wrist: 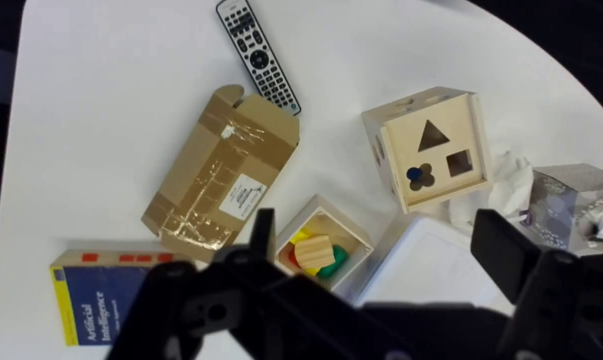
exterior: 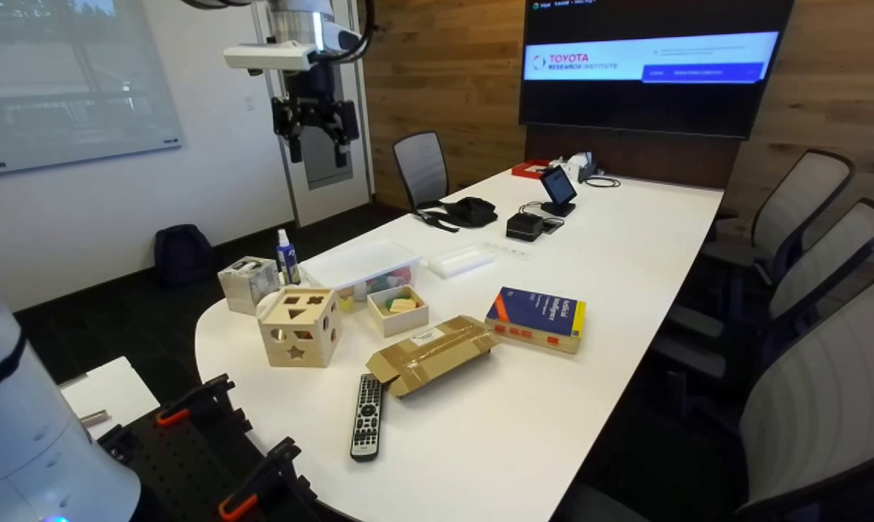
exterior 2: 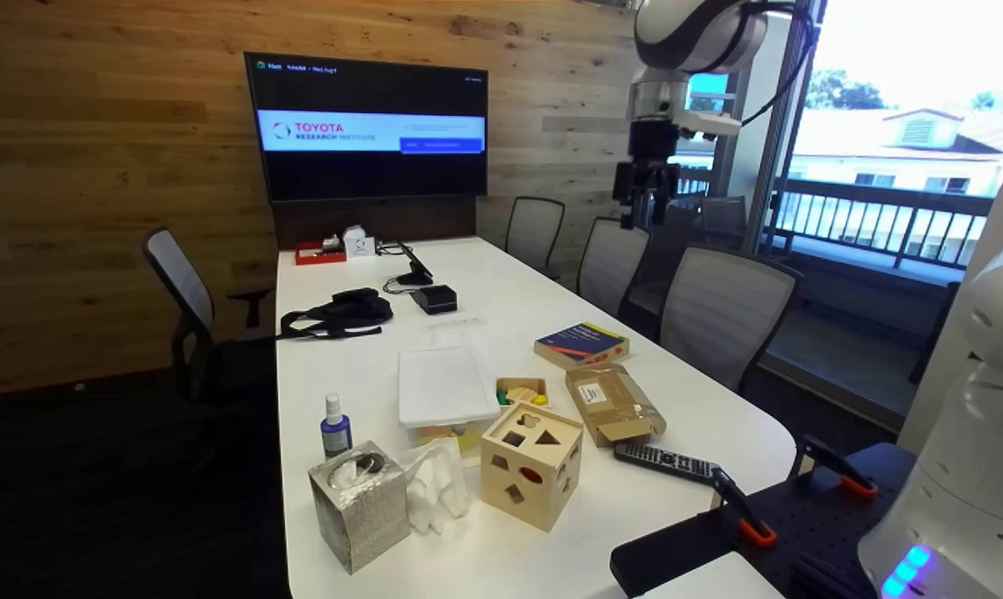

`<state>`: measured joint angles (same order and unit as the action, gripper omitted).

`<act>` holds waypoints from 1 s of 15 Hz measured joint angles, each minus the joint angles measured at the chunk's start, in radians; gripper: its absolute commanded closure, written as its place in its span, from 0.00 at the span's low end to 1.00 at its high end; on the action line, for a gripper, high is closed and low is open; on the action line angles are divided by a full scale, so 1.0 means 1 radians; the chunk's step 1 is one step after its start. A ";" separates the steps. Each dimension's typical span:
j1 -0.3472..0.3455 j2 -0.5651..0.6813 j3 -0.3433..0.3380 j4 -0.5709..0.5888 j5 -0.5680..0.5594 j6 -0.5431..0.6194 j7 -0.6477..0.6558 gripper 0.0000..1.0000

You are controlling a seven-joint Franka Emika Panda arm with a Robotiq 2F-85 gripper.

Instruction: Take the lid off the bowl

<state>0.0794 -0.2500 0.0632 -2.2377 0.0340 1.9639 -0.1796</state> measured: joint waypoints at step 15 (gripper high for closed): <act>0.183 0.592 0.154 0.227 -0.383 0.416 0.017 0.00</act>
<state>0.2620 0.3417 0.2170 -2.0110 -0.3491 2.3803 -0.1621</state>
